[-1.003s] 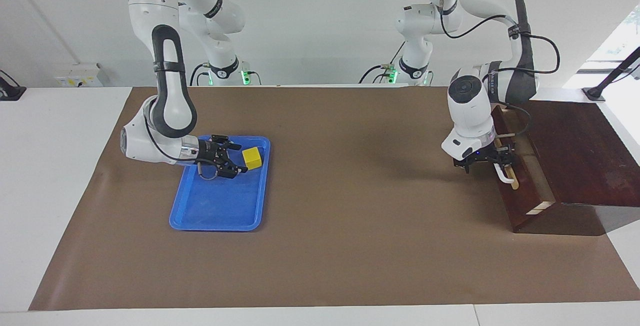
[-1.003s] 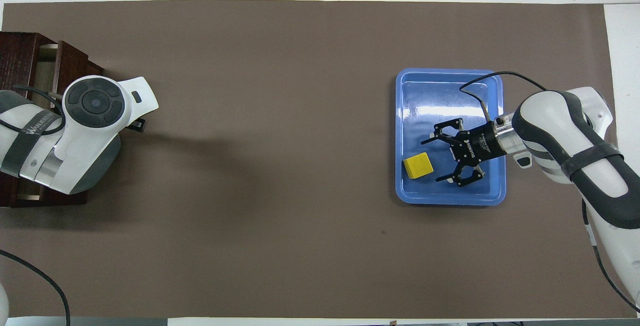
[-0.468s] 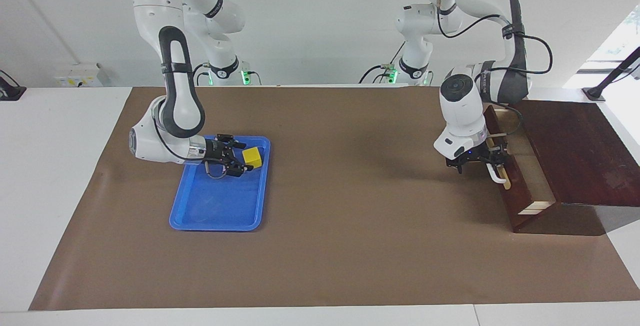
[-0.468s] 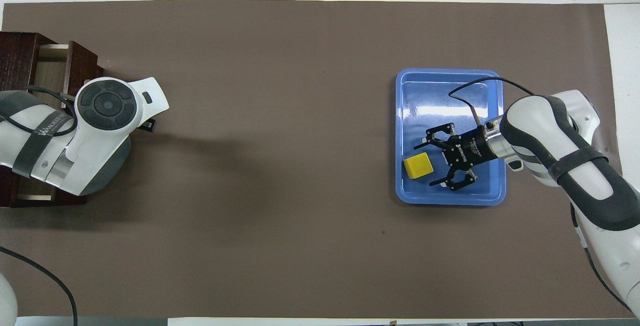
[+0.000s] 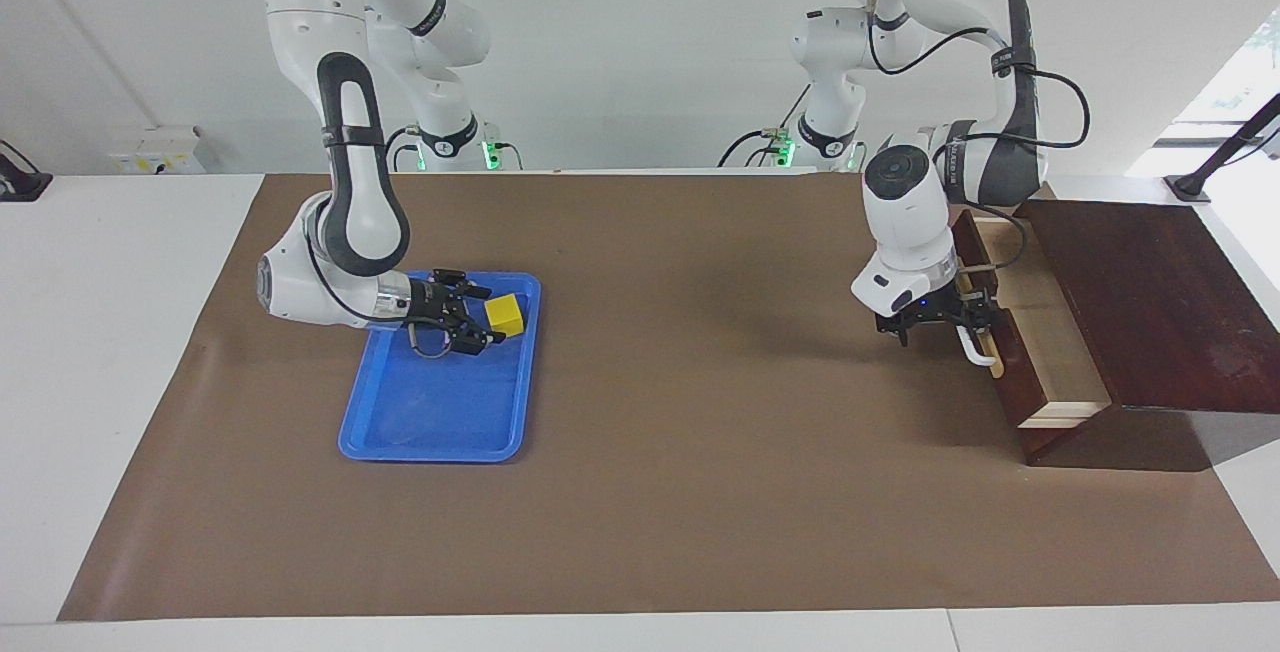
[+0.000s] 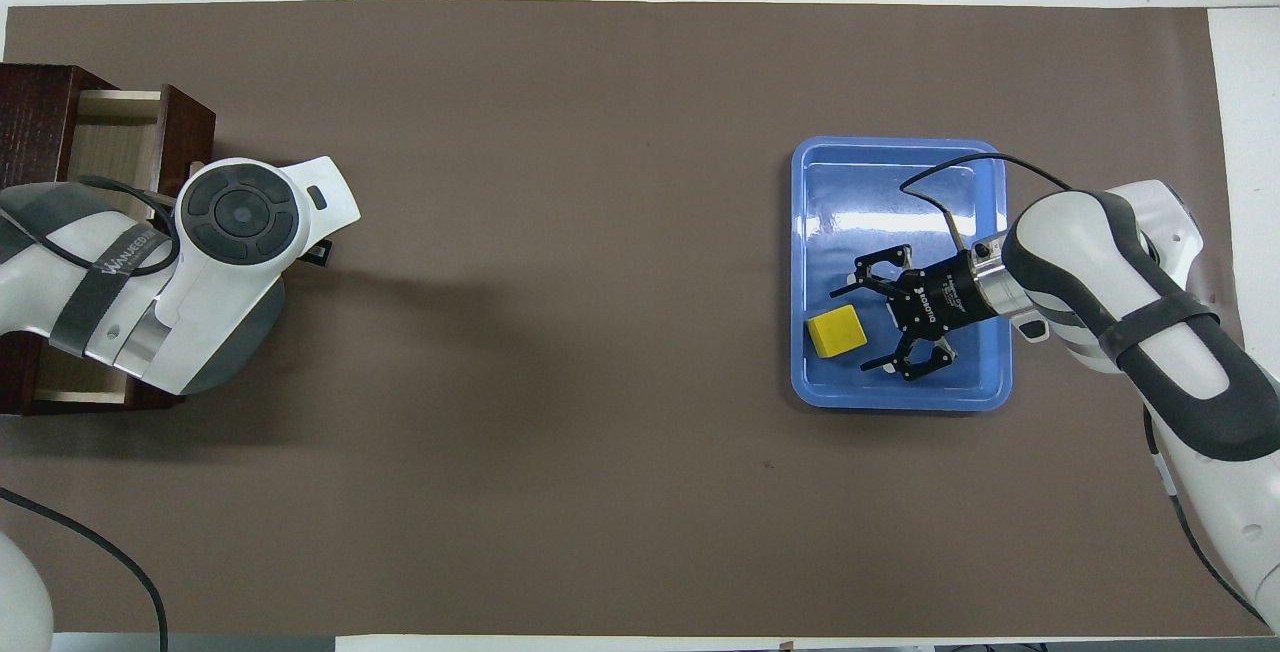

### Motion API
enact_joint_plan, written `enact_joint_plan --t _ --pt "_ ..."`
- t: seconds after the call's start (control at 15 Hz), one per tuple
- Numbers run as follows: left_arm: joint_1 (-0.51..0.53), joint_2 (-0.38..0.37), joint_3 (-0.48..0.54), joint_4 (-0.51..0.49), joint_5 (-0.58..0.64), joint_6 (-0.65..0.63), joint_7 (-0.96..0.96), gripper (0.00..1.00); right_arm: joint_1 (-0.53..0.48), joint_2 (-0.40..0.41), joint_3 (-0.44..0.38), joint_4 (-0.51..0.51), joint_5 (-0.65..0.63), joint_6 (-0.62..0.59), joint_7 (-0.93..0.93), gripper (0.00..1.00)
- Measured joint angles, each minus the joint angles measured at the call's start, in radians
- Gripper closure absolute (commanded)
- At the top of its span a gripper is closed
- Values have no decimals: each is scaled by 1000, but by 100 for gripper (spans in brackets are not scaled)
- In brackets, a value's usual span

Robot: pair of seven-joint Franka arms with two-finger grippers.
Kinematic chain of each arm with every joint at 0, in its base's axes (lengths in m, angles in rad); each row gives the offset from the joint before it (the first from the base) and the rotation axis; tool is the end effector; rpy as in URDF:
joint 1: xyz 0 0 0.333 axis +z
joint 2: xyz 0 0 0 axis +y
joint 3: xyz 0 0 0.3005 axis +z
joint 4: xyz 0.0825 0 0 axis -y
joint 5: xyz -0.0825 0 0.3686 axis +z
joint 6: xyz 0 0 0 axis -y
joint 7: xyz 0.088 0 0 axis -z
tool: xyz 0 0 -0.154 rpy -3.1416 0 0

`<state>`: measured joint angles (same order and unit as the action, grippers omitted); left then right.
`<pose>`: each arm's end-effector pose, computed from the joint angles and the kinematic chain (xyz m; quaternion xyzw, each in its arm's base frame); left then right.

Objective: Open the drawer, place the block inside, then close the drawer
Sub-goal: 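Pull the drawer open with the left gripper while the right gripper grasps the block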

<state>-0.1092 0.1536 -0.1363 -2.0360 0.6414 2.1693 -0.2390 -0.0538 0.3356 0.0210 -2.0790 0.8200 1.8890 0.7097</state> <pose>0.5638 -0.0925 0.3274 -0.9512 0.1825 -0.0526 0.2433 0.5132 0.0702 0.2173 -0.7449 0.5244 0.3369 0.2380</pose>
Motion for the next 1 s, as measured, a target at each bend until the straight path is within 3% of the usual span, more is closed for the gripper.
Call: enact_joint_plan --t 0.8,1.0 --pt "-36 -2 0 2 -39 -15 -2 0 -5 0 -2 0 0 0 0 0" --pt "-45 -2 0 8 -42 -31 -2 0 -5 -1 -2 0 0 0 0 29"
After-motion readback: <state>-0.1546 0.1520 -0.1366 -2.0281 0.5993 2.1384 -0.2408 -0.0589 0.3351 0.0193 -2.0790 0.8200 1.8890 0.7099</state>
